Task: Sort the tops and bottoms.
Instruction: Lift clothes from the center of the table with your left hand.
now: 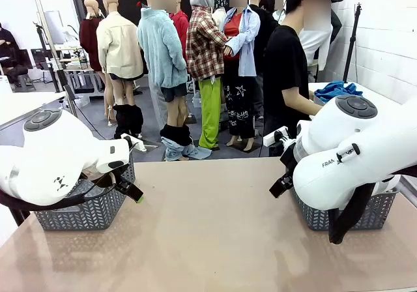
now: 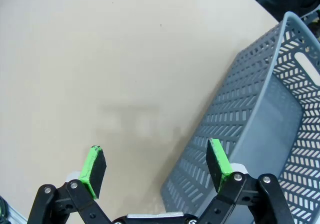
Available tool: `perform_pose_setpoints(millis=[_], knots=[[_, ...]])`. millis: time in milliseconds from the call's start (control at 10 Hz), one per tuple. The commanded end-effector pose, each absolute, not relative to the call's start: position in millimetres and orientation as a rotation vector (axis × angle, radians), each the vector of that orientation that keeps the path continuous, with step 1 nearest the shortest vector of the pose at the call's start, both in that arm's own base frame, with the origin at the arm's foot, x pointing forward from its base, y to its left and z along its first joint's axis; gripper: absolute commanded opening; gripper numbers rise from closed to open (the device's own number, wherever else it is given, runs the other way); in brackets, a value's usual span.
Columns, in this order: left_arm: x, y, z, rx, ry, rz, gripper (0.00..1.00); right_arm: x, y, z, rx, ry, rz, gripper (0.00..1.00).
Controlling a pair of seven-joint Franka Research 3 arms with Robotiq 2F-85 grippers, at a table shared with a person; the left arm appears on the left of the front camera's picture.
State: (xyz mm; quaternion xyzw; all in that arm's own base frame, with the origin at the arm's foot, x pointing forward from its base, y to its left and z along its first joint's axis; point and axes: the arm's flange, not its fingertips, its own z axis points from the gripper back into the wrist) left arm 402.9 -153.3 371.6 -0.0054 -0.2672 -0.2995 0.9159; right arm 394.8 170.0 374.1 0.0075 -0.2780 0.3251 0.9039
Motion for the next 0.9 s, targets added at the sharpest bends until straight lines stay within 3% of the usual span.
perform_pose_setpoints(millis=[0,400,800], knots=[[403.5,-151.6,371.4,-0.013,-0.550,-0.611,1.00,394.8,169.8,374.1,0.017,-0.574,0.670,1.00],[402.2,-164.2,399.4,0.017,-0.697,-0.628,1.00,391.1,177.6,393.2,0.021,-0.665,0.689,1.00],[386.4,-147.2,483.4,0.187,-0.922,-0.641,1.00,375.5,166.9,482.7,-0.035,-0.908,0.627,1.00]])
